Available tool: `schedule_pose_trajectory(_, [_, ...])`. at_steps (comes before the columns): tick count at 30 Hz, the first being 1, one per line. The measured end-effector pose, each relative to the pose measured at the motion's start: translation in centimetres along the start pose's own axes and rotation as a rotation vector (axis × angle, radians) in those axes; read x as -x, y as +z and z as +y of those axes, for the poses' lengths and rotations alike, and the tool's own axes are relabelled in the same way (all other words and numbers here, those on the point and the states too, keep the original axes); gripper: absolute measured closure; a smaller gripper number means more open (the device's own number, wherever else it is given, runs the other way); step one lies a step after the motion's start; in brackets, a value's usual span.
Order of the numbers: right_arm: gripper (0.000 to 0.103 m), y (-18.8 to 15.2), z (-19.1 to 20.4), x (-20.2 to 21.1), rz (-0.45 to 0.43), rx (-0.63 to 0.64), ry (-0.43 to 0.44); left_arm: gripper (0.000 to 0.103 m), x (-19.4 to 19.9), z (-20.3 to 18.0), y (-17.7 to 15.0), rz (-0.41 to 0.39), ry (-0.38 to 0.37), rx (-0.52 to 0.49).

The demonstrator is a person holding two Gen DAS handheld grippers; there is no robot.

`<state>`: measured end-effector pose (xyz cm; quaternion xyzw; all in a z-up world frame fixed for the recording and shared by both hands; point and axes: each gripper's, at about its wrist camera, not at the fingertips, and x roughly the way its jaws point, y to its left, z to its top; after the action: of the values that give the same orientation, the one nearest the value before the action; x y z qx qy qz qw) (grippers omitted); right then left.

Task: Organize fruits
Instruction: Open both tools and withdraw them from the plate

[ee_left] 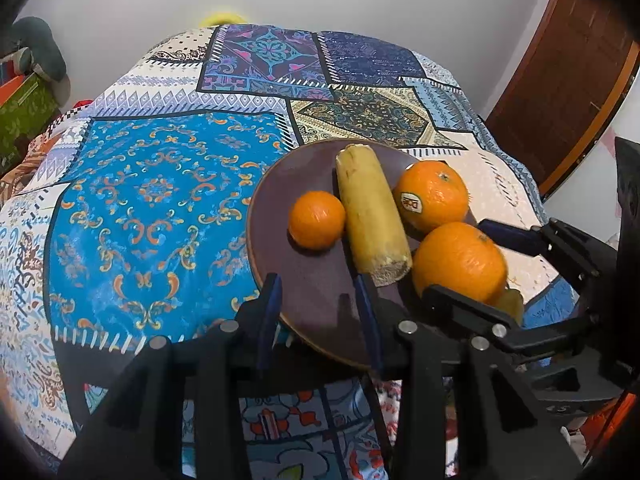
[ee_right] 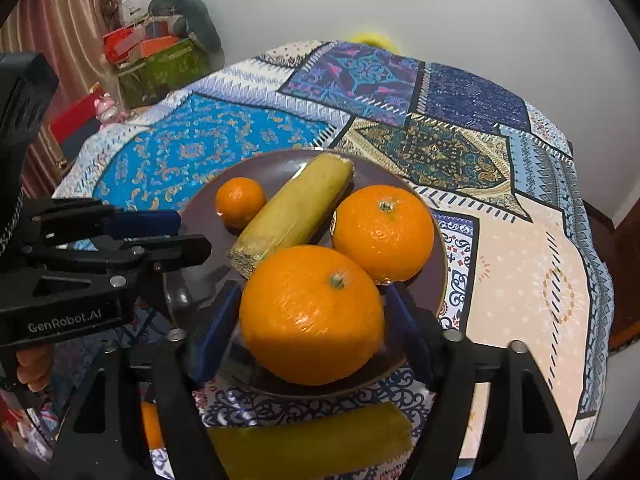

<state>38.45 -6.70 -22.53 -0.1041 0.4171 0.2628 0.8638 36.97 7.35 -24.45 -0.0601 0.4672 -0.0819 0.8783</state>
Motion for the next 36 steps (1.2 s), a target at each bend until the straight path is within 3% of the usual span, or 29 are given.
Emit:
schedule_pose_trajectory(2, [0.018, 0.1, 0.0, 0.9, -0.025, -0.013, 0.001, 0.066, 0.7, -0.1, -0.2, -0.007, 0.0, -0.003])
schedule_pose_trajectory(22, [0.018, -2.6, 2.6, 10.5, -0.112, 0.006, -0.052, 0.062, 10.7, -2.8, -4.1, -0.088, 0.009, -0.041])
schedule_pose_trajectory(32, [0.018, -6.5, 3.1, 12.0, -0.09, -0.04, -0.036, 0.06, 10.9, -4.2, -7.8, -0.04, 0.016, -0.047])
schedule_pose_trajectory(36, [0.019, -7.9, 3.6, 11.5, -0.065, -0.041, -0.012, 0.052, 10.7, -4.4, -8.9, -0.02, 0.02, -0.053])
